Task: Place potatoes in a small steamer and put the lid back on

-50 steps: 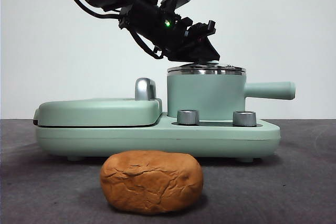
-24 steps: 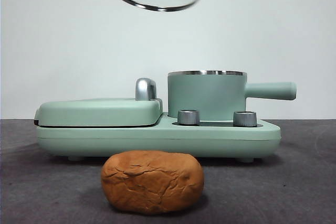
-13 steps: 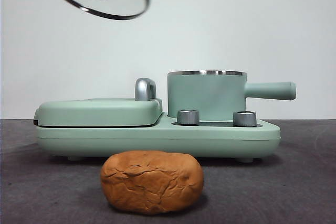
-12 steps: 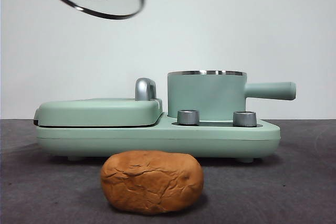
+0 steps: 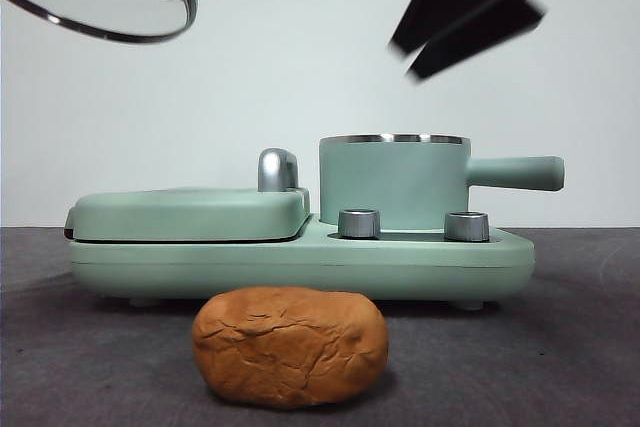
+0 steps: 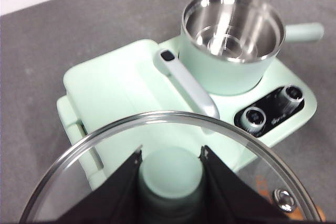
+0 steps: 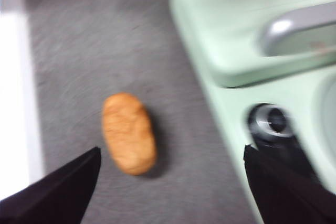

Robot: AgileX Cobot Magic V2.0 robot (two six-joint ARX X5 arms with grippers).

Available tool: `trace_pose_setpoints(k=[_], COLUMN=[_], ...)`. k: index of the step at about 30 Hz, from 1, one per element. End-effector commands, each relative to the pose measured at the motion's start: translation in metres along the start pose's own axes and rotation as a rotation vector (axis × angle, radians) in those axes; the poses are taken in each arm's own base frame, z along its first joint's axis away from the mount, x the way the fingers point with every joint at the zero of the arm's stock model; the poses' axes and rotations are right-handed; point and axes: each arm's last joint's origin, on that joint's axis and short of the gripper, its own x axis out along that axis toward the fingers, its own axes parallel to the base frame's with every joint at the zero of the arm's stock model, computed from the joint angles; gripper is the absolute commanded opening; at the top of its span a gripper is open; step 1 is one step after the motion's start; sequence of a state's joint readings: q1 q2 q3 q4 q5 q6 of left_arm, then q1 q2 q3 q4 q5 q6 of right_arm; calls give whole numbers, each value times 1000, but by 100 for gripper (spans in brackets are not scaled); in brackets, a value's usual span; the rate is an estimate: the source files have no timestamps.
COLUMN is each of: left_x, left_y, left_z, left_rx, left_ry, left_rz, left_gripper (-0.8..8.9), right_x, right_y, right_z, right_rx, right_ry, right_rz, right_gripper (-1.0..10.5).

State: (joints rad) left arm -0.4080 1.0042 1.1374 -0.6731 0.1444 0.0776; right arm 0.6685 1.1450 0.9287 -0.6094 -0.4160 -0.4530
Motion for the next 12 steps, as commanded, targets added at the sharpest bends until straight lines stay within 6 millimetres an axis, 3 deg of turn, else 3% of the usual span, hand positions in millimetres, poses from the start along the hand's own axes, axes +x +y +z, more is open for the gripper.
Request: trace_pose_setpoints(k=[1, 12], left_x=[-9, -10], left_y=[-1, -1], left_z=[10, 12], left_rx=[-7, -2], left_ry=[-81, -105], left_rz=[2, 3], left_gripper=[9, 9], right_x=[21, 92], right_y=[3, 12], right_z=[6, -1], right_rx=[-48, -98], right_ry=[36, 196], right_rz=[60, 138], right_gripper=[435, 435])
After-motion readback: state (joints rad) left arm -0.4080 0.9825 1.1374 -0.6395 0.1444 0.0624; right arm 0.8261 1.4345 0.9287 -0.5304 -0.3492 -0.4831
